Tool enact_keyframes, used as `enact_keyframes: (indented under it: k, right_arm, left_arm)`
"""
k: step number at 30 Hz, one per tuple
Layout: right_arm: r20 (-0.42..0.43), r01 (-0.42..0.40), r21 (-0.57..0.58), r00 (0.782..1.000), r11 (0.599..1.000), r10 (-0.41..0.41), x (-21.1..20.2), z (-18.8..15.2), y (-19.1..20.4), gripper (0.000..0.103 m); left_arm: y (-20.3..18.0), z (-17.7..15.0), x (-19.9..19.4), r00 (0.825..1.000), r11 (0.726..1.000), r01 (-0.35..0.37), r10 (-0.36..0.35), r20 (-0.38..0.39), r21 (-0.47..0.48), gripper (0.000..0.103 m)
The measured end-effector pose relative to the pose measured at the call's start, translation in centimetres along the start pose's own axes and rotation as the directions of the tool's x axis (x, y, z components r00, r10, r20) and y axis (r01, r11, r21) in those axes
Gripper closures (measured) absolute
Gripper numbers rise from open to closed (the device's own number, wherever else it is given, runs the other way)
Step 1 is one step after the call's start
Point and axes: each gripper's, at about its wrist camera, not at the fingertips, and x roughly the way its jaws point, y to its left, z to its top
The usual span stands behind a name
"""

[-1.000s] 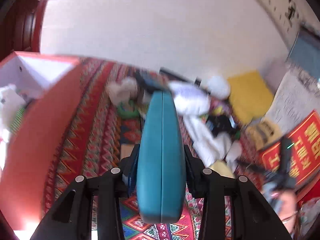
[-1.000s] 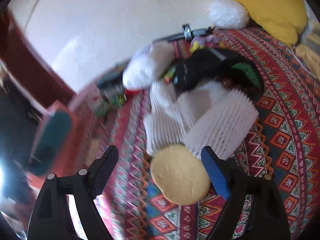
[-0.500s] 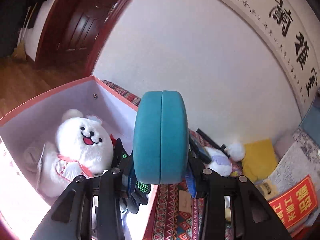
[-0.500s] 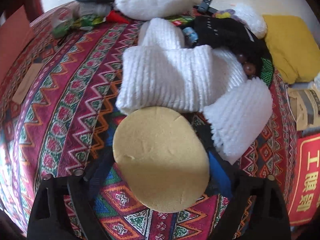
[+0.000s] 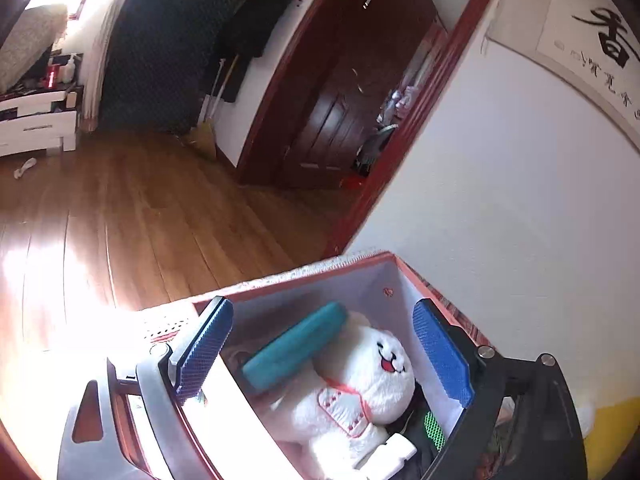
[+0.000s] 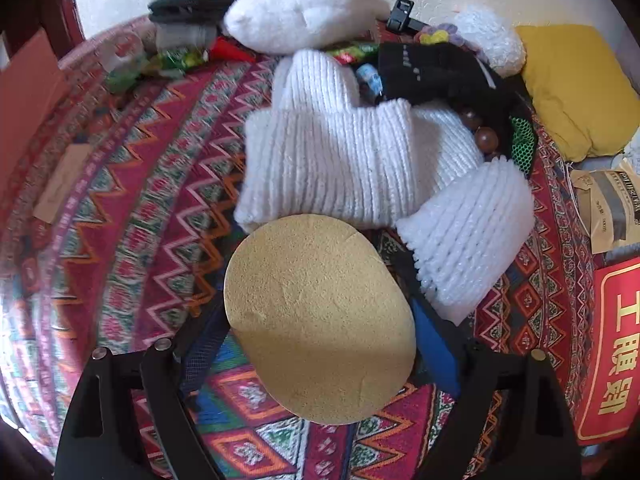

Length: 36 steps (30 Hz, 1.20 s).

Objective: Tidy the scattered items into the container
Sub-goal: 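Carry the teal case into the pink box with the left tool while the right tool grasps the yellow sponge, then drop the yellow round sponge into the pink box with the right tool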

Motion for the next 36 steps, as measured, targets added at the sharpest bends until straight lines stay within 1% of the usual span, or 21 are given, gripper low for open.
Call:
enact_keyframes:
  k: [2, 3, 5, 7, 8, 10, 11, 13, 14, 17, 19, 21, 24, 27, 28, 29, 31, 32, 34, 35, 36]
  right_arm:
    - [0.039, -0.037, 0.006, 0.999, 0.999, 0.036, -1.7, -0.1, 0.0, 0.016]
    - [0.059, -0.051, 0.002, 0.997, 0.999, 0.050, -2.6, -0.2, 0.2, 0.016]
    - [0.101, -0.115, -0.005, 0.988, 0.993, 0.115, -4.5, -0.2, 0.6, 0.016]
    - [0.127, -0.167, -0.017, 0.978, 0.986, 0.168, -6.2, 0.3, 2.1, 0.016]
    - [0.139, -0.192, -0.026, 0.971, 0.981, 0.193, -6.7, 0.8, 3.1, 0.016]
    - [0.163, -0.252, -0.042, 0.953, 0.967, 0.255, -8.2, 0.9, 4.6, 0.016]
    - [0.177, -0.281, -0.053, 0.942, 0.958, 0.286, -8.8, 1.5, 6.4, 0.016]
    - [0.212, -0.330, -0.080, 0.916, 0.941, 0.340, -10.9, 1.8, 8.4, 0.016]
    - [0.228, -0.353, -0.095, 0.902, 0.931, 0.366, -11.4, 2.6, 9.8, 0.016]
    - [0.283, -0.430, -0.159, 0.843, 0.889, 0.458, -13.8, 4.8, 14.9, 0.016]
    - [0.317, -0.466, -0.227, 0.795, 0.855, 0.517, -16.3, 6.4, 18.8, 0.016]
    - [0.328, -0.478, -0.301, 0.761, 0.825, 0.560, -18.3, 8.0, 23.0, 0.016]
    - [0.337, -0.453, -0.436, 0.719, 0.777, 0.608, -21.3, 10.5, 30.7, 0.015]
    - [0.359, -0.442, -0.513, 0.668, 0.736, 0.652, -23.5, 12.7, 37.7, 0.014]
    - [0.368, -0.432, -0.539, 0.651, 0.723, 0.664, -24.1, 13.3, 40.0, 0.008]
    - [0.379, -0.412, -0.560, 0.644, 0.719, 0.664, -24.6, 13.5, 41.9, 0.004]
    - [0.406, -0.356, -0.585, 0.649, 0.729, 0.643, -25.5, 13.2, 44.4, 0.004]
    - [0.415, -0.343, -0.591, 0.647, 0.730, 0.640, -25.7, 12.8, 44.7, 0.004]
    - [0.428, -0.347, -0.592, 0.629, 0.727, 0.649, -25.7, 11.7, 43.8, 0.003]
    - [0.436, -0.352, -0.579, 0.628, 0.735, 0.644, -25.1, 11.3, 42.8, 0.003]
    - [0.448, -0.356, -0.553, 0.635, 0.753, 0.629, -24.5, 10.9, 41.5, 0.003]
  left_arm:
    - [0.8, 0.3, -0.7, 0.998, 0.999, -0.043, 0.043, 0.040, 0.005, 0.006]
    - [1.2, 0.4, -0.8, 0.997, 0.998, -0.061, 0.061, 0.044, 0.004, 0.006]
    - [2.1, 0.1, -0.6, 0.997, 0.997, -0.073, 0.074, 0.028, -0.009, 0.006]
    - [2.4, -1.0, 0.0, 0.997, 0.996, -0.083, 0.083, 0.002, -0.023, 0.006]
    - [2.7, -1.3, 0.4, 0.996, 0.996, -0.088, 0.088, -0.006, -0.029, 0.006]
    - [3.3, -1.4, 0.6, 0.995, 0.994, -0.098, 0.097, -0.012, -0.039, 0.006]
    - [3.3, -1.4, 0.4, 0.995, 0.994, -0.100, 0.099, -0.013, -0.042, 0.006]
    - [3.6, -1.2, 0.1, 0.995, 0.993, -0.103, 0.102, -0.012, -0.052, 0.006]
    - [3.9, -1.1, 0.0, 0.995, 0.993, -0.104, 0.104, -0.010, -0.060, 0.006]
    - [4.8, -0.6, 0.0, 0.994, 0.990, -0.106, 0.105, -0.010, -0.097, 0.006]
    - [5.8, -0.3, -0.1, 0.994, 0.985, -0.111, 0.111, -0.008, -0.132, 0.006]
    - [6.8, -0.1, 0.0, 0.992, 0.980, -0.126, 0.126, -0.008, -0.157, 0.006]
    - [8.4, 0.3, 0.2, 0.990, 0.969, -0.144, 0.143, -0.019, -0.200, 0.006]
    - [9.8, 0.5, 0.4, 0.988, 0.959, -0.155, 0.154, -0.023, -0.236, 0.006]
    - [10.1, 0.5, 0.4, 0.987, 0.957, -0.162, 0.160, -0.025, -0.240, 0.006]
    - [10.3, 0.5, 0.5, 0.986, 0.955, -0.166, 0.165, -0.026, -0.244, 0.006]
    - [10.6, 0.6, 0.6, 0.986, 0.954, -0.166, 0.164, -0.027, -0.248, 0.006]
    - [10.7, 0.7, 0.6, 0.986, 0.955, -0.166, 0.165, -0.026, -0.247, 0.006]
    - [10.9, 0.8, 0.5, 0.985, 0.955, -0.169, 0.169, -0.021, -0.244, 0.006]
    - [10.9, 0.8, 0.5, 0.986, 0.956, -0.168, 0.168, -0.019, -0.243, 0.006]
    - [10.8, 0.9, 0.4, 0.986, 0.956, -0.166, 0.167, -0.016, -0.241, 0.006]
